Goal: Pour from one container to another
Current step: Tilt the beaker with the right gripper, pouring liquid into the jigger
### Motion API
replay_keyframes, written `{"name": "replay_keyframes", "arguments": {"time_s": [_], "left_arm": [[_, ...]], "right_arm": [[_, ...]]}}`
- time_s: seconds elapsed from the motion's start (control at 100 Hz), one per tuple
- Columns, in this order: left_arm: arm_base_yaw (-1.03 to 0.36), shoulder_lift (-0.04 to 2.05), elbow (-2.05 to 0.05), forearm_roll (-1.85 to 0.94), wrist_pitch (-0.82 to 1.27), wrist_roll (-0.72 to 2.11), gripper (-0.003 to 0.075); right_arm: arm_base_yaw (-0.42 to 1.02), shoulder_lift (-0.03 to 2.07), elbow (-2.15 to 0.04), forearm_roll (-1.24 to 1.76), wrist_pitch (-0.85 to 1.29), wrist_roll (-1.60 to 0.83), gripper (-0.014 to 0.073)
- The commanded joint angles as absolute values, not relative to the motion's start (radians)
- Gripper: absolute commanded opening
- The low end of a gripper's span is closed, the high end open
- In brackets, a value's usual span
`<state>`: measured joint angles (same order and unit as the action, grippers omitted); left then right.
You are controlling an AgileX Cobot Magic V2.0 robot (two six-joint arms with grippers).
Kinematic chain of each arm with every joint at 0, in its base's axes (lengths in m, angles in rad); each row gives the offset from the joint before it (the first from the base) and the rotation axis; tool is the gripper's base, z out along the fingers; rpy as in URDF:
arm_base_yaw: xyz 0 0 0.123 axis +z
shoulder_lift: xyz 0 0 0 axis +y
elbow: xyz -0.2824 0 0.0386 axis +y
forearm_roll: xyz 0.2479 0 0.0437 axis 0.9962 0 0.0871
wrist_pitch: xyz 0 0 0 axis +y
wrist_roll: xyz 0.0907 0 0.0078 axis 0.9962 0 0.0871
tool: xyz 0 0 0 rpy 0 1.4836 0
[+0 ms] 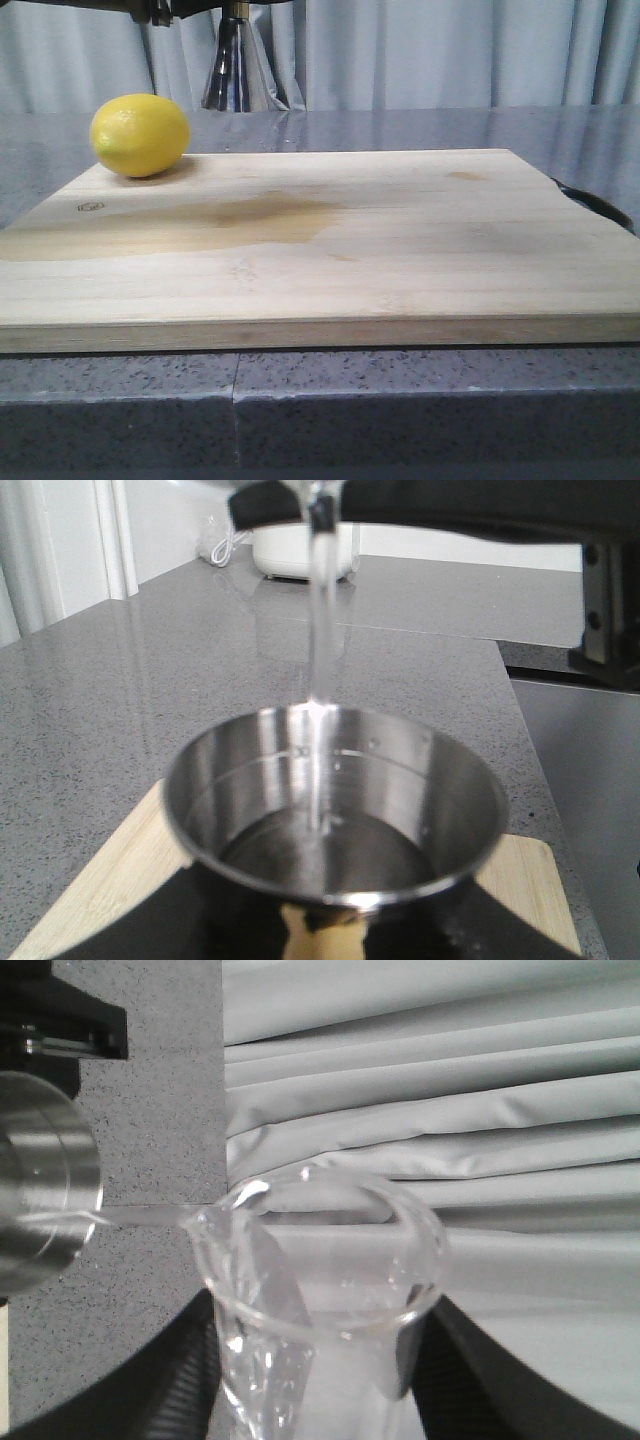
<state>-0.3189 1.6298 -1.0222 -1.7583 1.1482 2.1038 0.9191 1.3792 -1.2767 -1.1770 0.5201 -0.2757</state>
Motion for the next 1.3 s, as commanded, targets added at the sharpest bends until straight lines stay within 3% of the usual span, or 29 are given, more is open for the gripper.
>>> {"name": "replay_keyframes", "arguments": {"time_s": [0.0, 1.29], "left_arm": [[-0.328, 1.586, -1.052, -1.843, 1.202, 2.105, 0.0239], [-0.328, 1.586, -1.052, -1.843, 1.202, 2.105, 0.0239]], "right_arm": [[0.921, 1.35, -1.316, -1.236, 0.499, -0.288, 0.0309], [0.921, 1.35, -1.316, -1.176, 0.489, -0.258, 0.0309]]}}
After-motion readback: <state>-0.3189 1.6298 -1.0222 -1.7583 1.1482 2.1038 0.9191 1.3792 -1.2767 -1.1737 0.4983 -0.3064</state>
